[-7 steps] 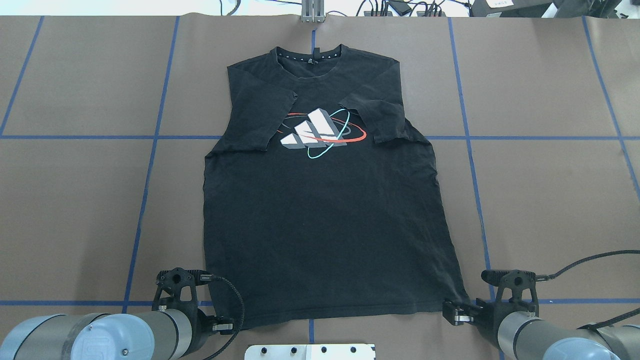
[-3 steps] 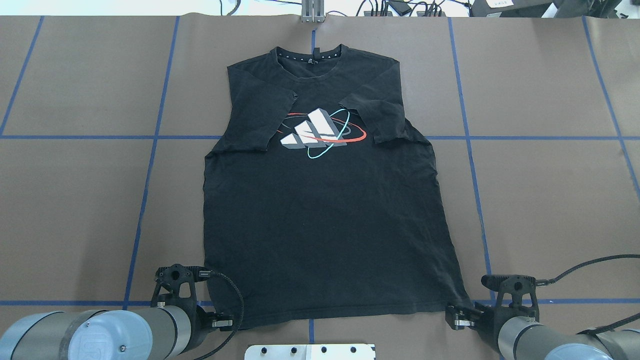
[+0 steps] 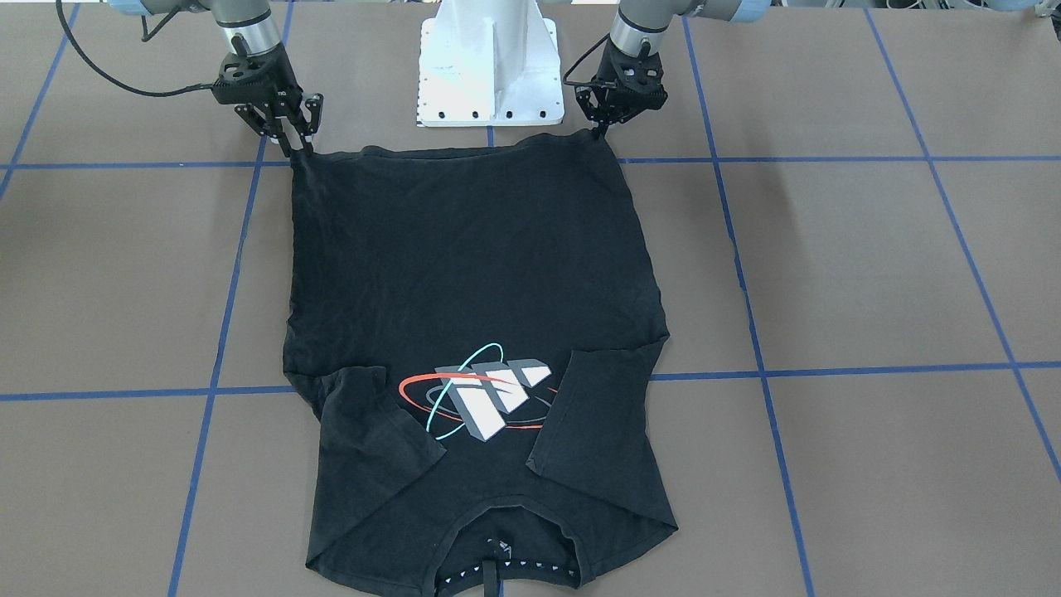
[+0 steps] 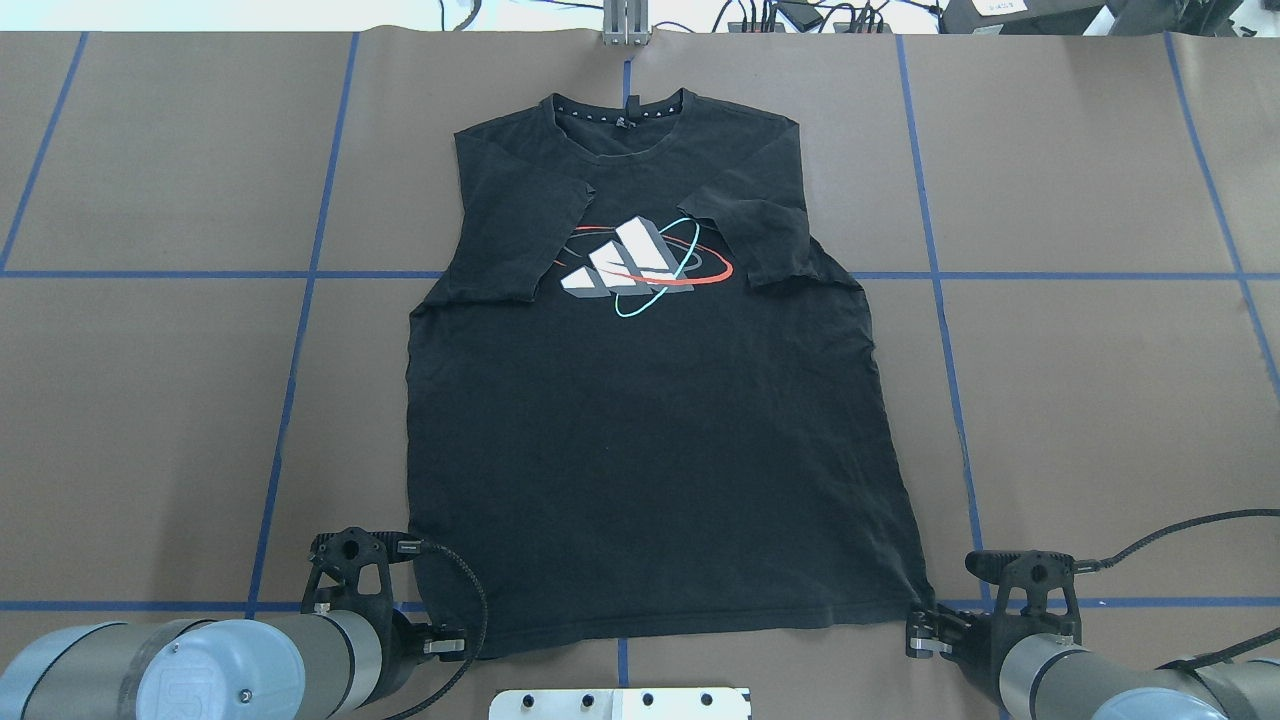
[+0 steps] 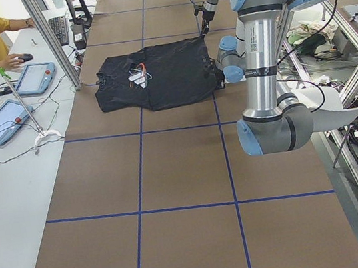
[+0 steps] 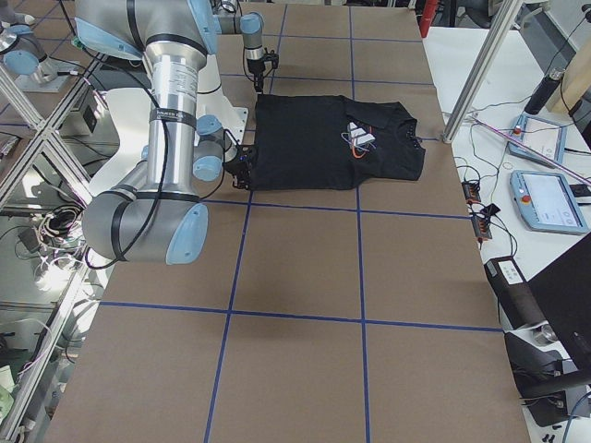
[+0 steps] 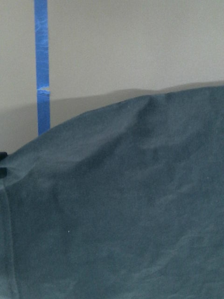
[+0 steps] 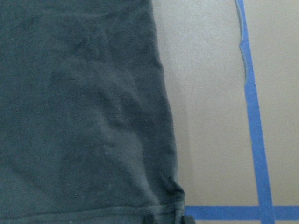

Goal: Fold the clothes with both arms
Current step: 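Lift the hem with both grippers and fold it toward the collar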

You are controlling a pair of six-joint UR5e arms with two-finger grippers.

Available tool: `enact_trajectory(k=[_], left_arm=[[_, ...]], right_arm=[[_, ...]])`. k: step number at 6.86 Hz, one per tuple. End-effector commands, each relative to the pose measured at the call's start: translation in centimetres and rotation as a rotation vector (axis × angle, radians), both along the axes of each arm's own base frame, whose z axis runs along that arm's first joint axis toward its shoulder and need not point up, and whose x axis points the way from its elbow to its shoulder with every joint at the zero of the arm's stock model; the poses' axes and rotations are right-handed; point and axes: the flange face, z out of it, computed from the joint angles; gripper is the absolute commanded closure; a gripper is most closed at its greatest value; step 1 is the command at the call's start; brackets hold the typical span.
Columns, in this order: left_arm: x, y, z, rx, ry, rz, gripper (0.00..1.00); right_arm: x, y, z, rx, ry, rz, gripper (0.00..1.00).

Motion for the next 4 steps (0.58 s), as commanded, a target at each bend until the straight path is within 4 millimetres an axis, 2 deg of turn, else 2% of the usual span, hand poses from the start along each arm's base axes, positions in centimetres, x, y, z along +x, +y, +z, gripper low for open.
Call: enact_trajectory(k=[1, 3, 4], left_arm=[[0.0, -0.1, 0.0, -0.001, 0.001, -0.002, 1.00], [-0.5, -1.0, -0.1, 0.002, 0.002, -0.018, 1.00], [-2.5, -2.1, -1.9, 0.071, 0.021, 0.008, 1.00]], right_arm=[[0.1, -0.1, -0.4, 0.001, -0.009, 0.004, 1.00], [0.9, -1.7, -2.2, -0.004, -0.044, 0.033, 1.00], [1.8, -2.8, -3.5, -0.005, -0.069, 0.049, 1.00]])
